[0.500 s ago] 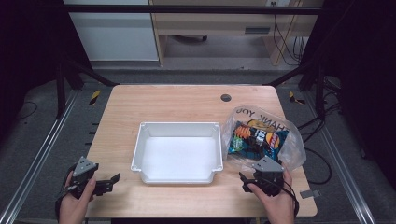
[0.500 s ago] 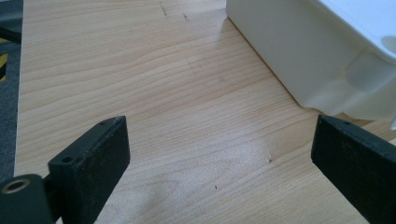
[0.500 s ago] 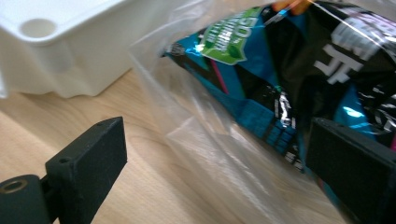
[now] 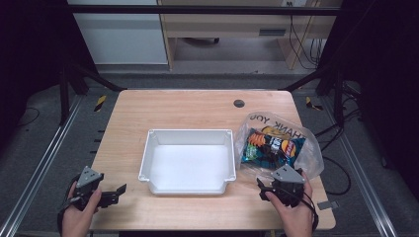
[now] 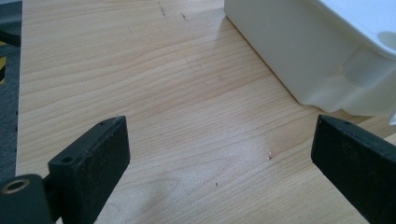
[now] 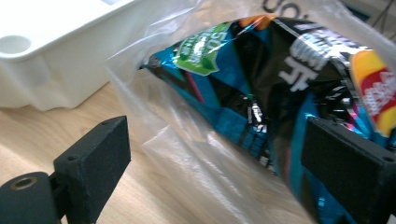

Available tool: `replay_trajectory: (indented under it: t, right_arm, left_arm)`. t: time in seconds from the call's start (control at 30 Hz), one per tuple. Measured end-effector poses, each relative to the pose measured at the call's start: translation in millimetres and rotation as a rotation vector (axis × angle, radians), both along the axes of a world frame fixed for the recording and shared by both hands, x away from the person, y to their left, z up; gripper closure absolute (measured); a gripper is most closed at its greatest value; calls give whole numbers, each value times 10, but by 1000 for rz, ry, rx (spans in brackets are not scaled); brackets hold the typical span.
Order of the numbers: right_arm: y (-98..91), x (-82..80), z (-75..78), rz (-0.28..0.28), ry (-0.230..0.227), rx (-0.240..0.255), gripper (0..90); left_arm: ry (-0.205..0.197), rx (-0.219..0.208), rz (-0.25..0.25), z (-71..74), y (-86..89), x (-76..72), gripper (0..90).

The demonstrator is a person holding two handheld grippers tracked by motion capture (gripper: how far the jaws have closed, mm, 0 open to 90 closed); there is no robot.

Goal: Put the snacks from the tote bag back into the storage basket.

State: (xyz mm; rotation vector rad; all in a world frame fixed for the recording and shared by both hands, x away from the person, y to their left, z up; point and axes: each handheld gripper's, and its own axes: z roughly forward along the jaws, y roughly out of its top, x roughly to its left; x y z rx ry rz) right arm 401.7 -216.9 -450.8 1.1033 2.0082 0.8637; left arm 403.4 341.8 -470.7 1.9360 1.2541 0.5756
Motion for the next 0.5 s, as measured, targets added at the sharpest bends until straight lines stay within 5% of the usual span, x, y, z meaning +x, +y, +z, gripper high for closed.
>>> replay_trajectory:
  t: [0.23, 0.33, 0.5]
  right_arm:
    - [-40, 5, 42, -7, 26, 31, 78]
    - [-23, 3, 79, 2, 24, 40, 76]
    - [-10, 130, 271, 54, 46, -15, 57]
  left_arm:
    - [-19, -9, 26, 20, 62, -16, 45]
    - [-89, -23, 48, 94, 88, -75, 46]
    - [-94, -57, 59, 105, 116, -115, 47]
